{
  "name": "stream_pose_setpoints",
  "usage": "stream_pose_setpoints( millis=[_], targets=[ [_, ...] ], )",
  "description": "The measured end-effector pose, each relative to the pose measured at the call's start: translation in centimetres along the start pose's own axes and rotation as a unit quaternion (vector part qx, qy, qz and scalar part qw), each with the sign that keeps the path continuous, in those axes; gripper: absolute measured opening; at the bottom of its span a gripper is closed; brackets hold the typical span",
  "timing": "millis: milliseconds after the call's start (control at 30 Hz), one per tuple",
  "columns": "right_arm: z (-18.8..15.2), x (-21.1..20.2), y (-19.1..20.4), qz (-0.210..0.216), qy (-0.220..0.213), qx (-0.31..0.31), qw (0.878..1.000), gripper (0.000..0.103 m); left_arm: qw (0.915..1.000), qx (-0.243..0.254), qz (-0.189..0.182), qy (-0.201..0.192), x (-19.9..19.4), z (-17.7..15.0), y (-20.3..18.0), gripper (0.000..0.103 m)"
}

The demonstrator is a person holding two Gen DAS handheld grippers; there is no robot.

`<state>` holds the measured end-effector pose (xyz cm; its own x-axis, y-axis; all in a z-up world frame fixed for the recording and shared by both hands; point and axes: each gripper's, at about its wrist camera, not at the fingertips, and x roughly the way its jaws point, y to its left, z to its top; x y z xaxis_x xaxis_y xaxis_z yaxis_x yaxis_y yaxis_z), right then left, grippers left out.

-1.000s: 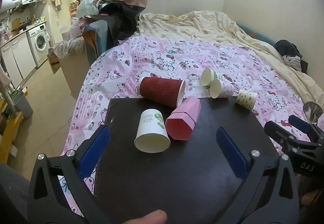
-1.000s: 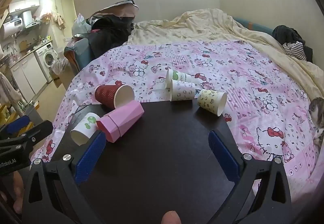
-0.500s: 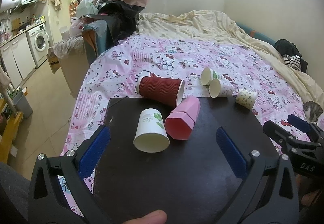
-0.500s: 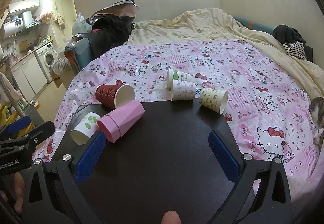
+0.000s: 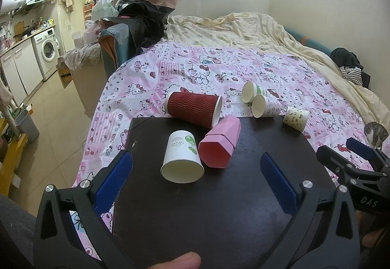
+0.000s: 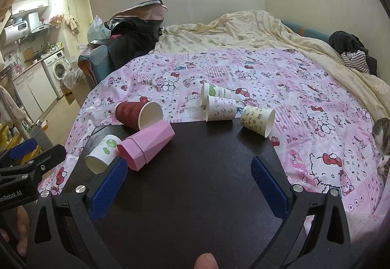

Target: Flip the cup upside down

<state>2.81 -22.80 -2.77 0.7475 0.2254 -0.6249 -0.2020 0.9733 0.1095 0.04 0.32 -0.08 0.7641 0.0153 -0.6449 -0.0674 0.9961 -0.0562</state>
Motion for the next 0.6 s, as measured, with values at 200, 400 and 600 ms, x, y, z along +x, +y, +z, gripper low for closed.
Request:
stream_pose_setpoints(
  millis=[200,400,600],
  targets=[
    [-0.06,0.00,-0.04,0.000,0.001,-0.001,1.000,0.103,1.0000,-0.001,0.000,-0.001,-0.05,-0.07,-0.10,0.103],
    [-0.03,0.05,0.23,0.000,0.001,-0.001,1.000,0.103,1.0000,0.000,0.000,-0.001,-0.06,-0.06,-0.10,0.103],
    [-0.09,0.05,0.27,0.001,0.001,-0.001,1.000,0.103,1.0000,0.000,0.000,0.000,-0.03,-0.07,-0.03,0.103]
  ],
)
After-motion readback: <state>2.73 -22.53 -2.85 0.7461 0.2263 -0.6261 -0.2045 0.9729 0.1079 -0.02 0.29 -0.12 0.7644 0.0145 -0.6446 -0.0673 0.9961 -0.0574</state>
